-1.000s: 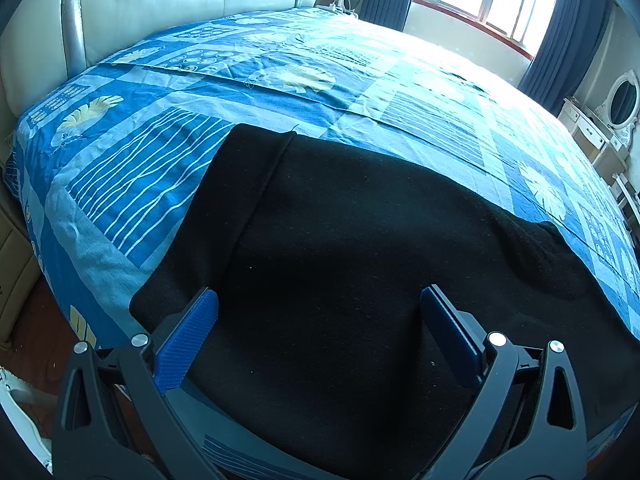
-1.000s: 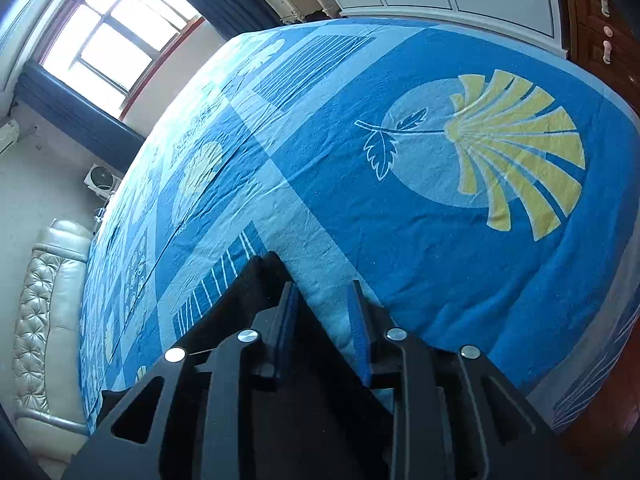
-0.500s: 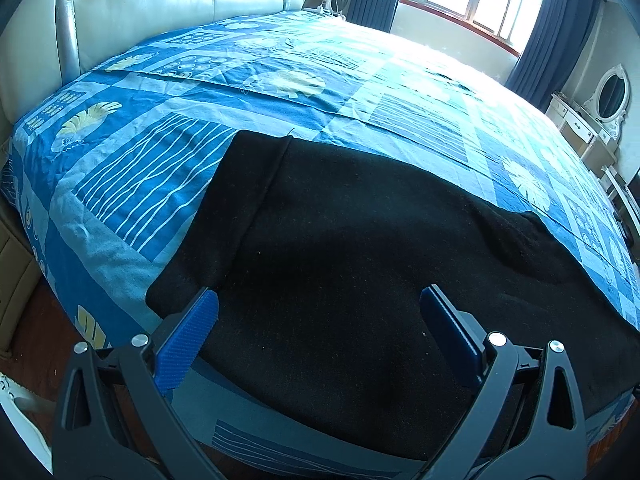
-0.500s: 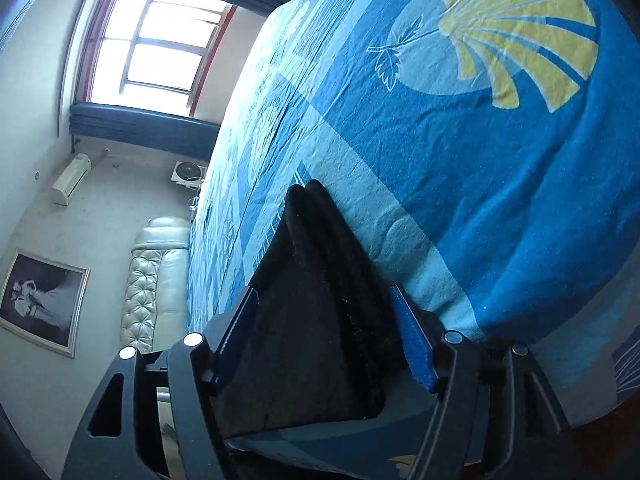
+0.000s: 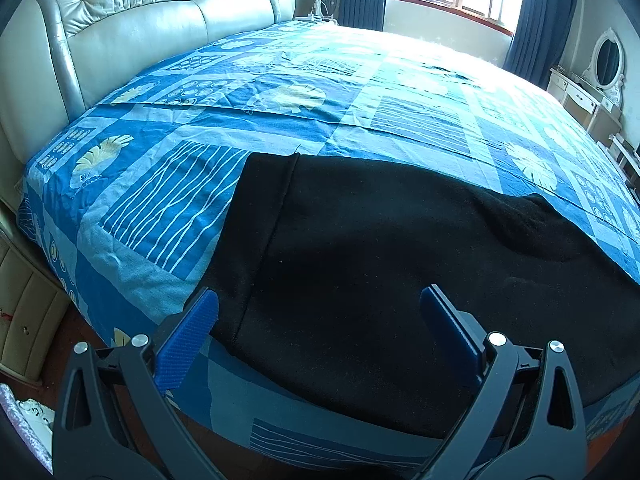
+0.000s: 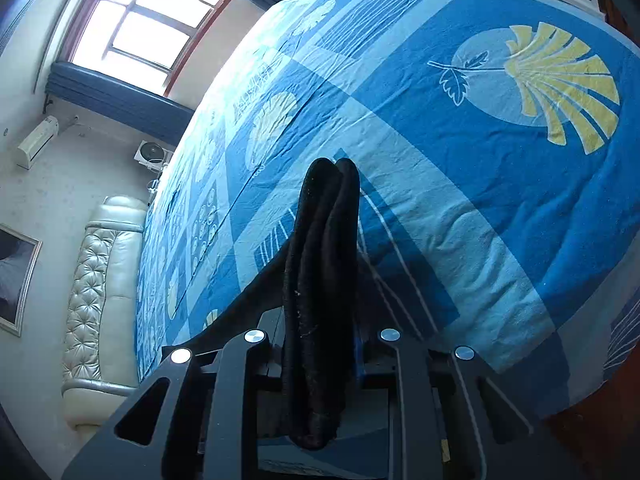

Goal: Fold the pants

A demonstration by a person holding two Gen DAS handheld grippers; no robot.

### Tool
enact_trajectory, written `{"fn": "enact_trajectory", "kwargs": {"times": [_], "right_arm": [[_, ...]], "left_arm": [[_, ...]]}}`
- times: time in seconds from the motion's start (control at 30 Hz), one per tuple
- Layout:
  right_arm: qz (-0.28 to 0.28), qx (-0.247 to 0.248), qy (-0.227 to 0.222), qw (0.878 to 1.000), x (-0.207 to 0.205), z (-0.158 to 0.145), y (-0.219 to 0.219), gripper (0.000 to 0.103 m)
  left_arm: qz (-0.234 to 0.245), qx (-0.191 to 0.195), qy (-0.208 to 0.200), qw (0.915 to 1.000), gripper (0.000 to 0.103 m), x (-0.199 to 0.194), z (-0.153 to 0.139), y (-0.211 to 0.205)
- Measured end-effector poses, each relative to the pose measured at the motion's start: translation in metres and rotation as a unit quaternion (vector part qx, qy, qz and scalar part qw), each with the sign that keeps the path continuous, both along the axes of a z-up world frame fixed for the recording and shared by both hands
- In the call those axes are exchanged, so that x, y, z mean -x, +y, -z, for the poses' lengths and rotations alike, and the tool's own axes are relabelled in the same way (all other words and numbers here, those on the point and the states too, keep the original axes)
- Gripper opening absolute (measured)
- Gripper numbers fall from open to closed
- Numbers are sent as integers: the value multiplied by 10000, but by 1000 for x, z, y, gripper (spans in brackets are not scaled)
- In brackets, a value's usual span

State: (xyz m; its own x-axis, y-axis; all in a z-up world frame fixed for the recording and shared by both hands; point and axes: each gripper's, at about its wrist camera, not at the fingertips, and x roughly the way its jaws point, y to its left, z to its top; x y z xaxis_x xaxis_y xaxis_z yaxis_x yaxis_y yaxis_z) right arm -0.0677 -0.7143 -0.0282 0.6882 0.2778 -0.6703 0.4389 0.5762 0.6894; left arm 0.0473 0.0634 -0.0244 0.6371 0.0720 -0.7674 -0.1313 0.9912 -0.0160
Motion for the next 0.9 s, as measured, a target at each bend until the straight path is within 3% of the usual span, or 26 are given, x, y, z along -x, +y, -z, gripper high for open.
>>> {"fn": "enact_trajectory", "kwargs": {"times": [0.2,0.43,0.6,0.9], "right_arm": [[-209,240,-348,9989,-2,-43,34,22],[-720,724,-505,9935,-26,-75,114,22],[-1040,963,-417,9890,-45,-68,173,22],[-1534,1425,-51,9778,-77,-37,264,22]], "left_arm": [[24,138,-27,9999,101,8,-6,5],[103,96,32,9999,101,20,-7,7],[92,241,29,9997,101,22,-11,6],[256,152,-56,9995,101,27,-18,-8]]}}
